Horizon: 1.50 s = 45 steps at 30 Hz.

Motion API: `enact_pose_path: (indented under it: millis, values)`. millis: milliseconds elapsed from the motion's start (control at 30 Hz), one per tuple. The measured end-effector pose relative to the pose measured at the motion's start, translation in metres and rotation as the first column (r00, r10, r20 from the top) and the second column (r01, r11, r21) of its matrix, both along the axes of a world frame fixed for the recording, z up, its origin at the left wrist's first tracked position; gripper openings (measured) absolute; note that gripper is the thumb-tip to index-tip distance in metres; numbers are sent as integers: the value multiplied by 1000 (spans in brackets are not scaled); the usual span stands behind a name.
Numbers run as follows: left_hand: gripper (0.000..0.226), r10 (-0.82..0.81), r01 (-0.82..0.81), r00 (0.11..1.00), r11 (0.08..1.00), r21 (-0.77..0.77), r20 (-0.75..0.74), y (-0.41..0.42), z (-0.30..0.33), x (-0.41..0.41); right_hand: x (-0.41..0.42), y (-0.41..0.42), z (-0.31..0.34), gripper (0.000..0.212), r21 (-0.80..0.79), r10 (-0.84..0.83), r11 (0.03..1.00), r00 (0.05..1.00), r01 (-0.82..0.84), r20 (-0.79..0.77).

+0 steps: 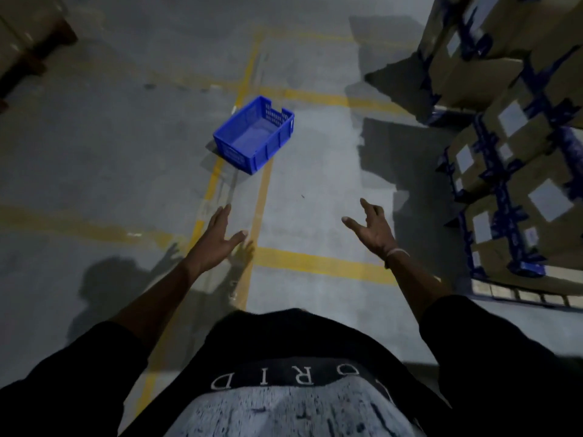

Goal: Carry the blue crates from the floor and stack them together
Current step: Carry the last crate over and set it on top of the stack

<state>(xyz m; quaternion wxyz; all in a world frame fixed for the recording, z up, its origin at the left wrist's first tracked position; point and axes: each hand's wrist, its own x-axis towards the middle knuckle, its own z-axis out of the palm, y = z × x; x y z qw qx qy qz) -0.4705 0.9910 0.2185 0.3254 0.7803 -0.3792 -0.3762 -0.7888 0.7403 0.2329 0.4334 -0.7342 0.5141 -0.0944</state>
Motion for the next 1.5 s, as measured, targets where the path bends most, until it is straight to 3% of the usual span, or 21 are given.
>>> enact_pose_path:
  millis: [333,667,833,1000,1300,1433,1500]
  values:
    - [111,68,-68,997,998,2,-21,-179,-12,91,120,-197,3,92,-12,74,997,997,-74,1]
    - [119,172,-172,982,985,9,-78,-371,-43,239,290,-396,3,88,-28,189,981,976,-193,-113]
    - [101,163,-162,985,987,20,-57,-440,-43,309,382,-477,4,87,-18,245,968,961,-249,-130]
    - [104,193,-194,981,980,43,27,-487,-37,365,463,-547,-6,86,-7,332,942,932,-336,-144]
    - [111,437,-437,899,898,42,25,-580,-44,440,631,-710,-44,81,-13,602,789,777,-614,-185]
    - [85,569,-567,822,819,89,7,-633,-51,460,711,-775,-73,79,31,726,677,661,-735,-188]
    - [83,611,-609,791,780,144,35,-651,-64,468,739,-804,-90,80,56,770,624,601,-779,-213]
